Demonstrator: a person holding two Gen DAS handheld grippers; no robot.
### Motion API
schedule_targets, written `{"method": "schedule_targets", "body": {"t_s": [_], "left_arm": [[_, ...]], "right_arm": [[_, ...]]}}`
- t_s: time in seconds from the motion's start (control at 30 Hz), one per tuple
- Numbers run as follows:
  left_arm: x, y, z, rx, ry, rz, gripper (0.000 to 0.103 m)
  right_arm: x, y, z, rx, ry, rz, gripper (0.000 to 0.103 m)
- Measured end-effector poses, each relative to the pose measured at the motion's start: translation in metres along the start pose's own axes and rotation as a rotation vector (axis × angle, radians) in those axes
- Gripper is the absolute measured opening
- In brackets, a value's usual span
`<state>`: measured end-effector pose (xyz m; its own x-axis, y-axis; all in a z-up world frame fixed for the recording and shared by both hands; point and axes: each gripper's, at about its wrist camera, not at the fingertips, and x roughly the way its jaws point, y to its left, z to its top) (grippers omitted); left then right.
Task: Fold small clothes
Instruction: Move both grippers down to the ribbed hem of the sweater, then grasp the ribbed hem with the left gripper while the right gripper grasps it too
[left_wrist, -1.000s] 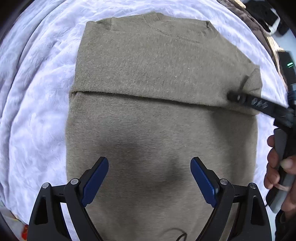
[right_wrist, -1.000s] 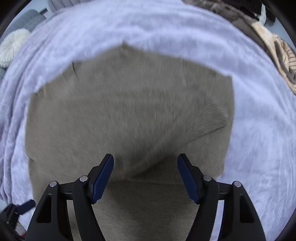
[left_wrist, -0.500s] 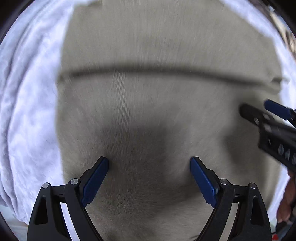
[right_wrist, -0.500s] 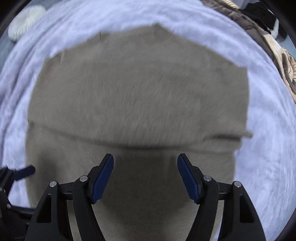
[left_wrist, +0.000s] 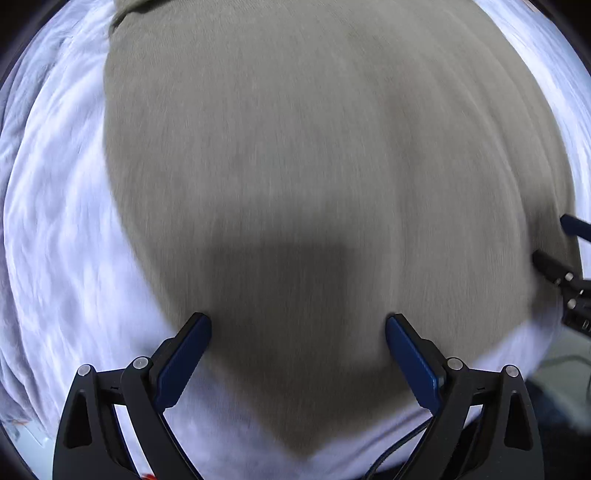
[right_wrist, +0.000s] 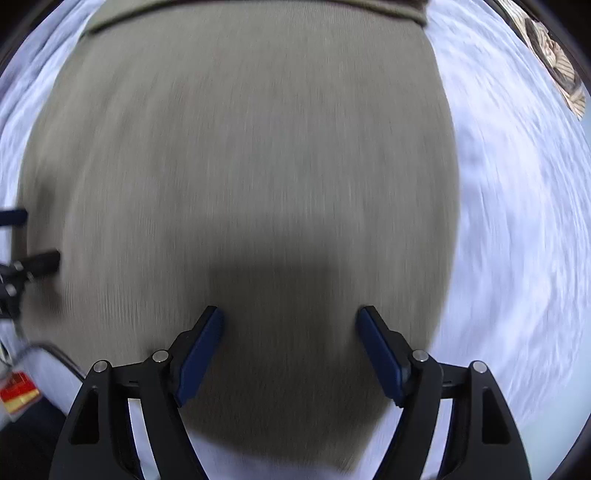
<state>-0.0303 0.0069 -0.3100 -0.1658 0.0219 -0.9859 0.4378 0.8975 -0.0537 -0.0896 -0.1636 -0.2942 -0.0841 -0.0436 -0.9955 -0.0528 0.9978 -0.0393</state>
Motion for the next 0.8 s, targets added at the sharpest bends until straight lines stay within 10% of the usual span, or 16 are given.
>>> {"method": "schedule_targets", "body": {"t_s": [0.23, 0.43, 0.8], "left_arm": [[-0.018, 0.044, -0.049, -0.191, -0.057, -0.031, 0.096], [0.004, 0.069, -0.077, -0.496, -0.058, -0.280, 0.096], [0.023, 0.043, -0.057, -0.564, -0.094, -0.334, 0.096]], "right_arm": [[-0.034, -0.049, -0.045, 0.188, -0.064, 0.080, 0.079], [-0.011, -0.099, -0.039, 0.207, -0.073, 0.202, 0.079], [0.002, -0.093, -0.030, 0.109, -0.166, 0.311, 0.076]]}}
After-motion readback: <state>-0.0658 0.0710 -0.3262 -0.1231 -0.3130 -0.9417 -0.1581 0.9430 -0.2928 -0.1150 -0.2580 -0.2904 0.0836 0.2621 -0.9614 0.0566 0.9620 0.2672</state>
